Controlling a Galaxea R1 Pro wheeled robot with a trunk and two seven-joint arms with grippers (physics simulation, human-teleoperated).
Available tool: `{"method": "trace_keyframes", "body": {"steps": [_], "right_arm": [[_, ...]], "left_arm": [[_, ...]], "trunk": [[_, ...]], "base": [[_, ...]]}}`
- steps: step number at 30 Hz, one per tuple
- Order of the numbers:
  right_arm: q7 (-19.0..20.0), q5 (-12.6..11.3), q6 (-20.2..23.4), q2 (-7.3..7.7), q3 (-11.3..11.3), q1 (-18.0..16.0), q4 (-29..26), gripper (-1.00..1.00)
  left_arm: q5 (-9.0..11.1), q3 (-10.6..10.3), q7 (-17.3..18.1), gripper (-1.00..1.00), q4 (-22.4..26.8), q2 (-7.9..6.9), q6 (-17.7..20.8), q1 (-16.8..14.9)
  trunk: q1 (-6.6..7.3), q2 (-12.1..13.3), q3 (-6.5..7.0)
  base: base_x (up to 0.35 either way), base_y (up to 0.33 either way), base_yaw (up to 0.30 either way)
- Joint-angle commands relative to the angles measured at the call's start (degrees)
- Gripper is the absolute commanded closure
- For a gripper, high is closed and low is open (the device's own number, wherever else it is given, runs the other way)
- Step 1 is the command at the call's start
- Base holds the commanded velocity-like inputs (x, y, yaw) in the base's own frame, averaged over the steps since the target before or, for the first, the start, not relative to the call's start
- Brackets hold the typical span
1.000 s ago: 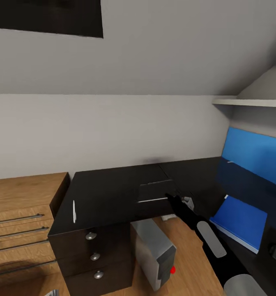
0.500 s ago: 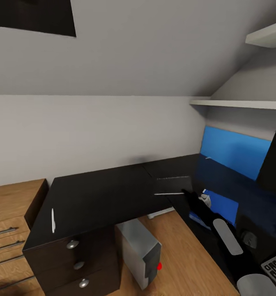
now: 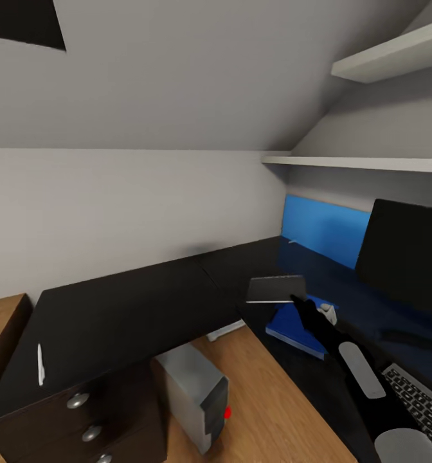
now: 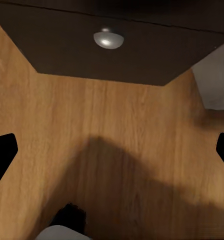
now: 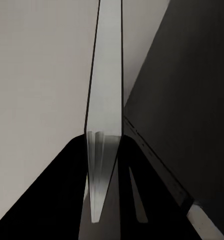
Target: In the bedroom, organize the workspace by keeping the computer under the desk, ensuring the monitor is on the desk, placing the keyboard on the desk next to the monitor, placing the mouse on the desk next to the keyboard, moving the folder from the swivel chair onto the desk next to the mouse, stacking the notebook on top of the folder with the pen on top of the notebook, and positioning the swivel chair next to the desk.
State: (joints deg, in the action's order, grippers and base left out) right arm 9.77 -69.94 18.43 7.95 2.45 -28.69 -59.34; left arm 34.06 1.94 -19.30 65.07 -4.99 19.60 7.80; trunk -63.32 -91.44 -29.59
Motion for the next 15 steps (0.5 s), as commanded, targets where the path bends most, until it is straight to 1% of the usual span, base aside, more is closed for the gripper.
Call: {"method": "trace_keyframes", "body": {"steps": [1, 12, 15], "right_arm": [[0.2, -0.5, 0.4, 0.00, 0.2, 0.0, 0.0, 1.00], [0.2, -0.5, 0.4, 0.05, 0.4, 0.0, 0.4, 1.00], [0.2, -0.4, 0.5, 0.05, 0.4, 0.0, 0.4, 1.00]], "left_arm": [[0.6, 0.0, -0.4, -1.00, 0.1, -0.02, 0.2, 0.0], [0.6, 0.0, -0.4, -1.00, 0.1, -0.02, 0.2, 0.0], [0.6, 0.0, -0.4, -1.00, 0.1, -0.02, 0.2, 0.0]], "trunk": [[0.00, 0.0, -0.05], [0.00, 0.0, -0.05], [0.00, 0.0, -0.05]], "base": [[0.000, 0.000, -0.299], [0.000, 0.000, -0.299], [0.000, 0.000, -0.190]]}}
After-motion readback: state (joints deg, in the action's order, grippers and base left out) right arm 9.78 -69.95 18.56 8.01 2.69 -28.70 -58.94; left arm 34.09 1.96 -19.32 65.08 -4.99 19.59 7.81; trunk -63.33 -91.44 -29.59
